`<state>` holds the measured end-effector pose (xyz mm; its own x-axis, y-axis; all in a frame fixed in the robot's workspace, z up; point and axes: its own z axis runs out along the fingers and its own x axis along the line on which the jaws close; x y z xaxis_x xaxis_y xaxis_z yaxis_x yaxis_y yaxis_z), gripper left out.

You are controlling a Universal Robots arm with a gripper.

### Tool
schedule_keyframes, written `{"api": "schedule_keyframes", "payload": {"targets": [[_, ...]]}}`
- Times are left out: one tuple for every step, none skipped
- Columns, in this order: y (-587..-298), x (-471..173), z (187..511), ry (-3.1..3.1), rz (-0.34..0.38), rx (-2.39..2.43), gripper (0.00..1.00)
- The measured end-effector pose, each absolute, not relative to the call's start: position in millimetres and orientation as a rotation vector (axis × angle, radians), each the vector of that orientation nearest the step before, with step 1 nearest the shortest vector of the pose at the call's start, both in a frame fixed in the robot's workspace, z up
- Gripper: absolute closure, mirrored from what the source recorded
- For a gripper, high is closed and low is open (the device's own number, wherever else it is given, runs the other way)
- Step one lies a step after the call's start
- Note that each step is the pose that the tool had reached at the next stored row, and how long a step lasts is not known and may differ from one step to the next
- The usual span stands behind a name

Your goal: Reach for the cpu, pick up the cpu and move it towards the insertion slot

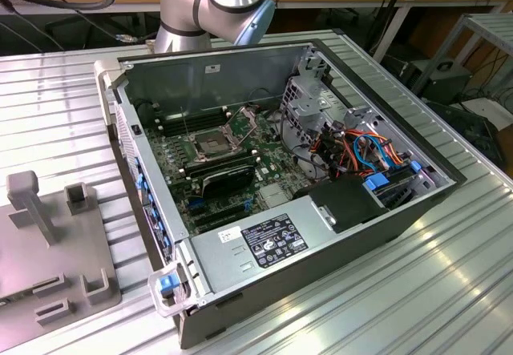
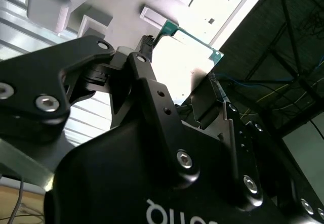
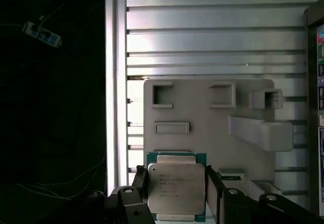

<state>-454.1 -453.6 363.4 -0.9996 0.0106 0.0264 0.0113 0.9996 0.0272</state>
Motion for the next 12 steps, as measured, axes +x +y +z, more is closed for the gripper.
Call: {"api": "schedule_keyframes", "payload": {"targets": [[-453.6, -454.1, 364.7, -3.115, -0.042, -0.017, 0.45], [-453.7, -454.1, 368.0, -3.115, -0.042, -0.017, 0.45], [-453.7, -454.1, 370.9, -3.115, -0.042, -0.017, 0.45], [-453.7, -454.1, 373.0, -3.115, -0.042, -0.017, 0.45], [-453.6, -454.1, 377.3, -3.115, -0.042, -0.017, 0.45], [-453.6, -454.1, 380.2, -3.115, -0.042, -0.017, 0.45], [-453.6, -454.1, 382.9, -3.115, -0.042, -0.017, 0.45], [-453.7, -454.1, 385.2, -3.115, -0.042, -0.017, 0.45], [-453.7, -454.1, 386.9, -3.115, -0.042, -0.017, 0.45], [-453.7, -454.1, 390.0, -3.115, -0.042, -0.017, 0.45], [-453.7, -454.1, 392.4, -3.115, -0.042, -0.017, 0.45], [-453.7, -454.1, 395.9, -3.115, -0.042, -0.017, 0.45]]}}
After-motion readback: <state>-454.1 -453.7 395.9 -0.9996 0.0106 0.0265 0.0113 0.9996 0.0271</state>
